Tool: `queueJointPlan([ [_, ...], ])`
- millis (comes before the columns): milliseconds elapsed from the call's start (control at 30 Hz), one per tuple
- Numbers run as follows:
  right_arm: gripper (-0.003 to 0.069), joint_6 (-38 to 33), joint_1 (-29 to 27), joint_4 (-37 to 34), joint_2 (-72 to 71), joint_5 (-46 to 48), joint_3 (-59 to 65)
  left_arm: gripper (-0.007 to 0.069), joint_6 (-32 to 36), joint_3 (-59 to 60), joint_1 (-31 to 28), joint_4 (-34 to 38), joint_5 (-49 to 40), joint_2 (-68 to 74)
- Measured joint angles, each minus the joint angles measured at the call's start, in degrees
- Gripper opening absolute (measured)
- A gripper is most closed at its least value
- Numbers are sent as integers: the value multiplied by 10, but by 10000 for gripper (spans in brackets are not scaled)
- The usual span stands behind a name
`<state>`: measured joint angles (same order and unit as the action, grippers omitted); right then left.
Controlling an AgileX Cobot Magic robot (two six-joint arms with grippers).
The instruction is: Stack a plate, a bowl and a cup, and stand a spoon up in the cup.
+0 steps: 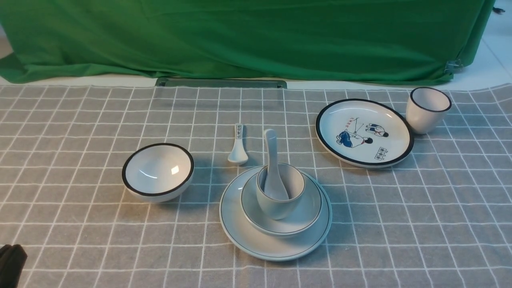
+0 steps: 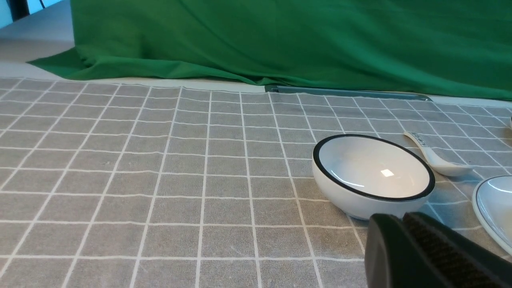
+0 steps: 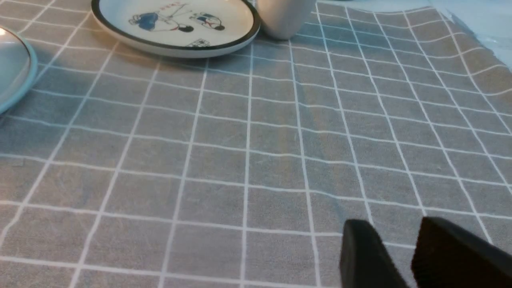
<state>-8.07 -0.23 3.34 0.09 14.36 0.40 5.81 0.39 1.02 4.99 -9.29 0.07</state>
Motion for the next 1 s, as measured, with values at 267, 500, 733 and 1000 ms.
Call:
queueJointPlan([
  [267, 239, 0, 0, 0, 0, 0, 0, 17, 0, 0, 0, -1, 0, 0],
  [500, 239, 0, 0, -1, 0, 0, 0, 17, 0, 0, 0, -2, 0, 0],
  [733, 239, 0, 0, -1, 0, 0, 0, 17, 2, 0, 0, -30, -7, 0],
  [1000, 241, 0, 0, -1, 0, 0, 0, 17, -20, 0, 0, -26, -49, 0],
])
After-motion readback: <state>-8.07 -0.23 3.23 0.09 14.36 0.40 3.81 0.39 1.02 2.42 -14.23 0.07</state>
